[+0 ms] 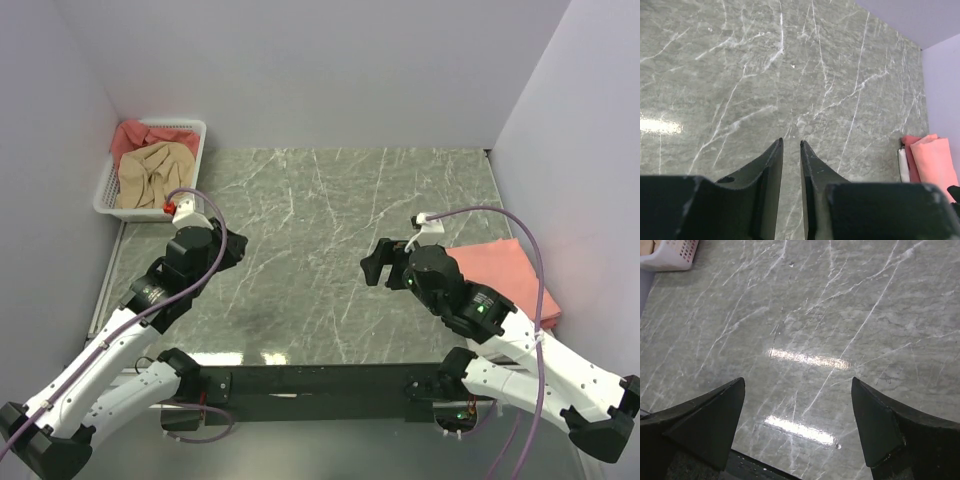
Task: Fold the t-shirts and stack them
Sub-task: Grab the tshirt from the pile
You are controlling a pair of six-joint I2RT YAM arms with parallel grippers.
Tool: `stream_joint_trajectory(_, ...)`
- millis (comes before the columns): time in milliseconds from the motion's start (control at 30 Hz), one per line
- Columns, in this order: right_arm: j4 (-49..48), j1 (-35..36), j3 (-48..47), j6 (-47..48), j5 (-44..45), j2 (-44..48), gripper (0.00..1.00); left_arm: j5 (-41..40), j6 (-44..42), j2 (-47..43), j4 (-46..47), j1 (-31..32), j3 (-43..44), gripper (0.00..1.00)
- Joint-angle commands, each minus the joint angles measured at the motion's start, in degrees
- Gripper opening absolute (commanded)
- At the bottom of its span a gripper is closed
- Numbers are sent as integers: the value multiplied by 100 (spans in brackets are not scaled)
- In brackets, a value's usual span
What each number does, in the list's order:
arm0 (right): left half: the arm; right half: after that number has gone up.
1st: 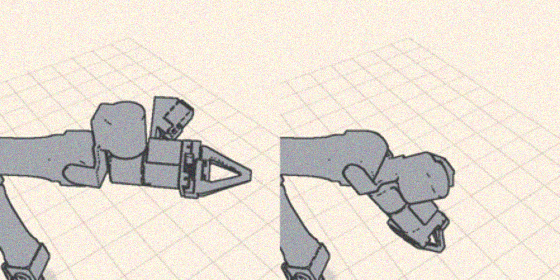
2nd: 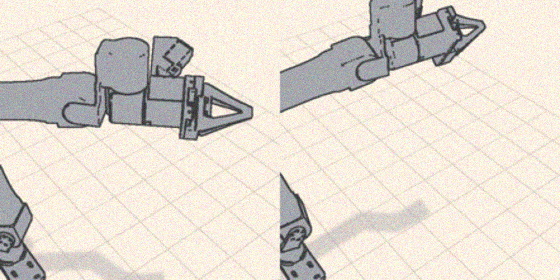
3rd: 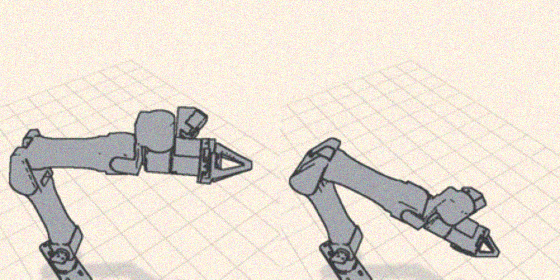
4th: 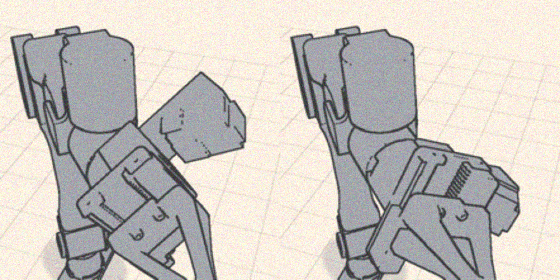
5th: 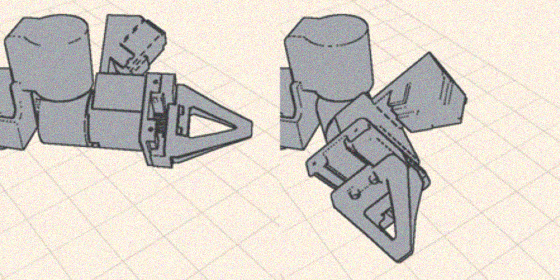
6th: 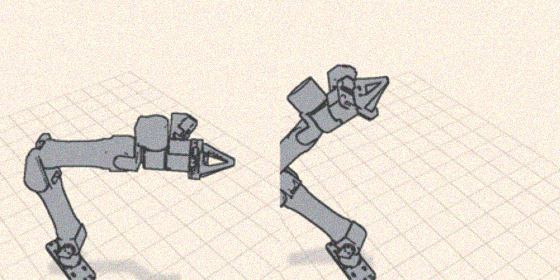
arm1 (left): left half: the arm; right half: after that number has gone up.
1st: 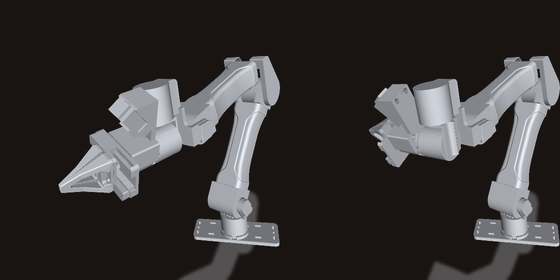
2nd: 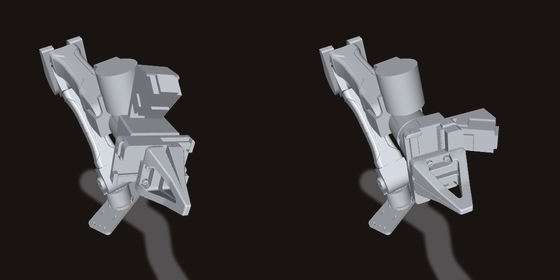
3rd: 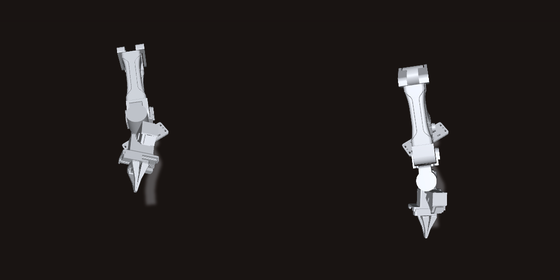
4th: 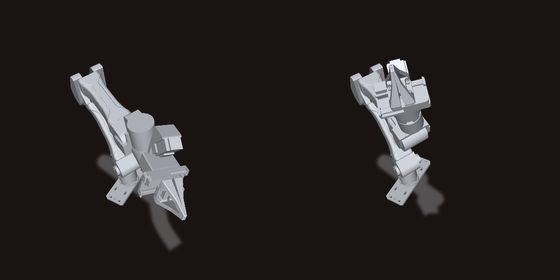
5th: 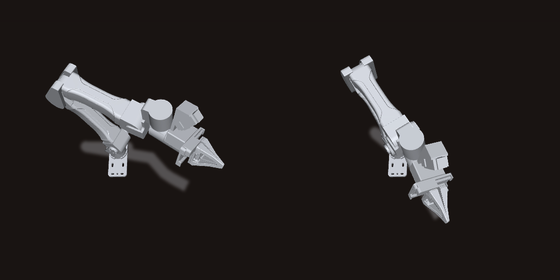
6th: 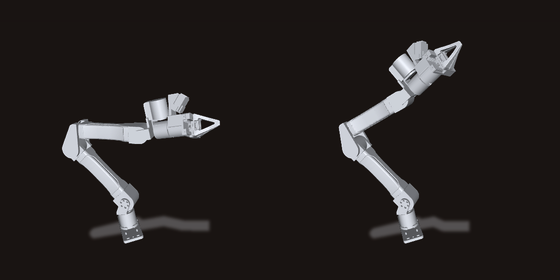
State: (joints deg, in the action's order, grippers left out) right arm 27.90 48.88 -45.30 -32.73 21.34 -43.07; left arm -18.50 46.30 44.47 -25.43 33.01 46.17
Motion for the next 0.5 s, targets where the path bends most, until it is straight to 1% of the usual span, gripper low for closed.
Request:
stream_joint_trajectory(0,-189,25,-40,118,89,-17,93,-189,-7,18,266,-14,85,26)
stream_joint_trajectory(133,-162,25,-67,170,151,27,93,-294,-16,185,293,-14,146,26)
stream_joint_trajectory(333,-180,16,-58,232,107,-17,93,-259,63,308,398,-23,85,26)
stream_joint_trajectory(467,-162,33,-58,171,98,-70,93,-242,-33,440,443,-14,129,26)
